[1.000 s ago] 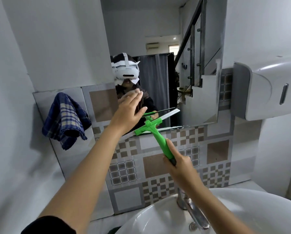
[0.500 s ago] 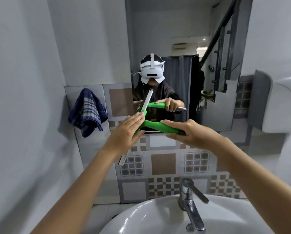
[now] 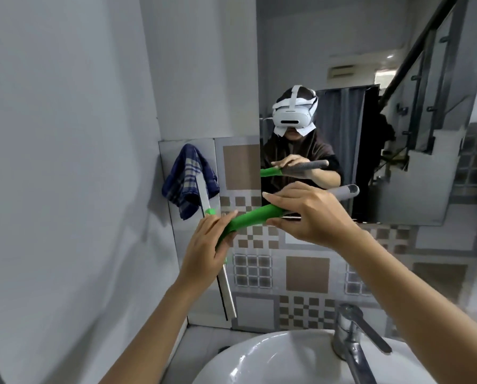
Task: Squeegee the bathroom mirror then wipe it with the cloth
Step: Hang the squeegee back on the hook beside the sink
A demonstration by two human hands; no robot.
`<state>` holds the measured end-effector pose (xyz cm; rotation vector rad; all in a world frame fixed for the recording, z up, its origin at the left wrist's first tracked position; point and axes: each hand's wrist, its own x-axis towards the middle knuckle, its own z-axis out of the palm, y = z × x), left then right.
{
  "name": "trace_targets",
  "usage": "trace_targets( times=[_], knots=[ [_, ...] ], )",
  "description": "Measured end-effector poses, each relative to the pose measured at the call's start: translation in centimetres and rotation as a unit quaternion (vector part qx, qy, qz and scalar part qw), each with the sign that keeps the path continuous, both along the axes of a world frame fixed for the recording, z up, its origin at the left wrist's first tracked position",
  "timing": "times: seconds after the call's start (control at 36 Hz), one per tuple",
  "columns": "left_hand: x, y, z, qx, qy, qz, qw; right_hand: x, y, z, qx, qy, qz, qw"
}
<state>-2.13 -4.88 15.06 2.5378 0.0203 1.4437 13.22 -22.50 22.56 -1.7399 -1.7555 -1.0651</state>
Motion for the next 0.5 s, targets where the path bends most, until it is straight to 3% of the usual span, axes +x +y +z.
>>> trace_targets(
  times=[0.06, 0.11, 0.22, 0.36, 0.44, 0.5],
  knots=[
    [-0.3, 0.0, -1.0, -0.022, -0.028, 0.022, 0.999, -1.0, 1.1, -1.0, 0.065, 0.010, 0.014, 0.998],
    [-0.3, -0.1, -2.0, -0.040, -0.060, 0.044, 0.996, -2.1, 2.0, -2.4, 0.146, 0.075, 0.024, 0.986],
    [-0.3, -1.0, -4.1, -0.095, -0.103, 0.092, 0.986, -4.7, 3.7, -5.0, 0.293, 0.294, 0.027, 0.910],
    [0.2, -3.1, -6.3, -0.148, -0.113, 0.117, 0.976, -7.8, 6.8, -6.5, 0.255, 0.549, 0.071, 0.793],
    [0.3, -3.0, -7.7, -0.131, -0.106, 0.146, 0.975, -7.9, 8.6, -7.1, 0.265, 0.612, 0.121, 0.735],
    [0.1, -2.3, -8.6, -0.109, -0.091, 0.161, 0.977, -7.5, 9.7, -7.6, 0.259, 0.630, 0.120, 0.723]
  ],
)
